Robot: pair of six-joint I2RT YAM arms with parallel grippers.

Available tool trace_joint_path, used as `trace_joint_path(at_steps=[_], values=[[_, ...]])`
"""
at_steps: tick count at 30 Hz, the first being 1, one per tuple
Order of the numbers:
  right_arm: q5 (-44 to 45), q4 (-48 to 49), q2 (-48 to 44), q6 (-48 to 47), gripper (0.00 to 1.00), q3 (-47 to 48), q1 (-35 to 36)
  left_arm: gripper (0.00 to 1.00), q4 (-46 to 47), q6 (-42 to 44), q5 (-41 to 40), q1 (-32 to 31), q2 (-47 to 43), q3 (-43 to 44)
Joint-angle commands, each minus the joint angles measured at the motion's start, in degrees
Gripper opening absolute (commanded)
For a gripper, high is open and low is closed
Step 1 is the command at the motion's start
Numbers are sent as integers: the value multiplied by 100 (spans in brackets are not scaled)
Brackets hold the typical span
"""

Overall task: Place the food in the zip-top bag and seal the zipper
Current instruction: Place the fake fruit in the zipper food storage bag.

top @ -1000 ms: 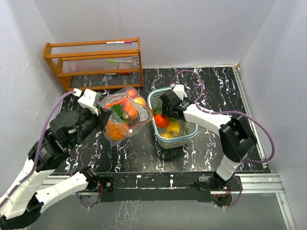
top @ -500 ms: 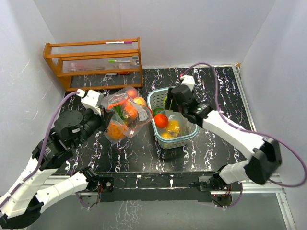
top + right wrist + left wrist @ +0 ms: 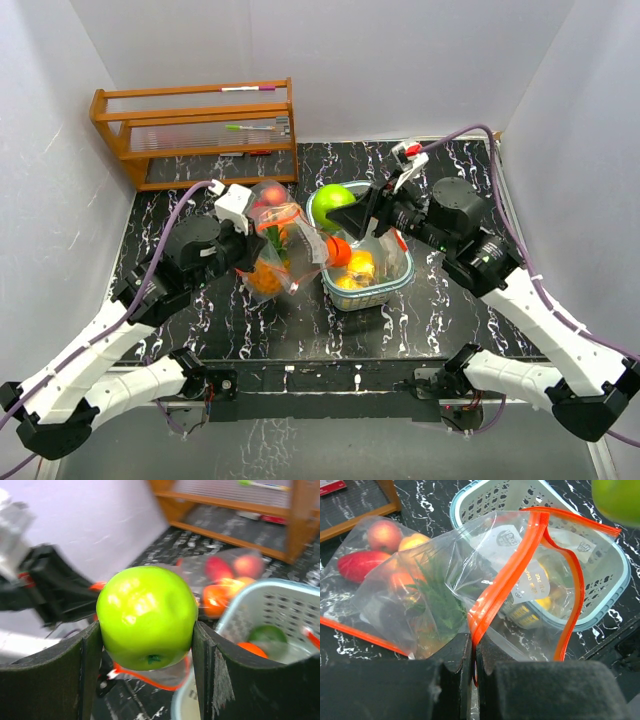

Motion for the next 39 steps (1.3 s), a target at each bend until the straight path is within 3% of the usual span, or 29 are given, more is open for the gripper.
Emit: trace_joint_path(at_steps=[1, 9, 14, 18, 22, 26, 34, 39], values=[[-1983, 1162, -56, -118, 34, -238, 59, 0, 433, -140, 297, 24, 62, 15], [-2144, 1381, 241, -270, 36, -697, 666, 0, 544, -179, 443, 23, 180, 32], [-717, 541, 801, -366, 40, -422, 975, 0, 611, -225, 572, 23, 211, 40], [911, -172, 1282, -234, 57, 21, 1120, 0, 550, -225, 557, 23, 157, 69], [1824, -169, 1304, -72, 72, 49, 1217, 0, 445, -206, 474, 23, 95, 76], [2422, -220, 1194, -23, 97, 129, 1217, 0, 363, -227, 485, 24, 27, 69], [1298, 422, 415, -194, 99, -141, 1219, 0, 383, -239, 367, 28, -13, -115], [2402, -577, -19, 144, 98, -44, 1212, 0, 130, -173, -221, 23, -105, 45]])
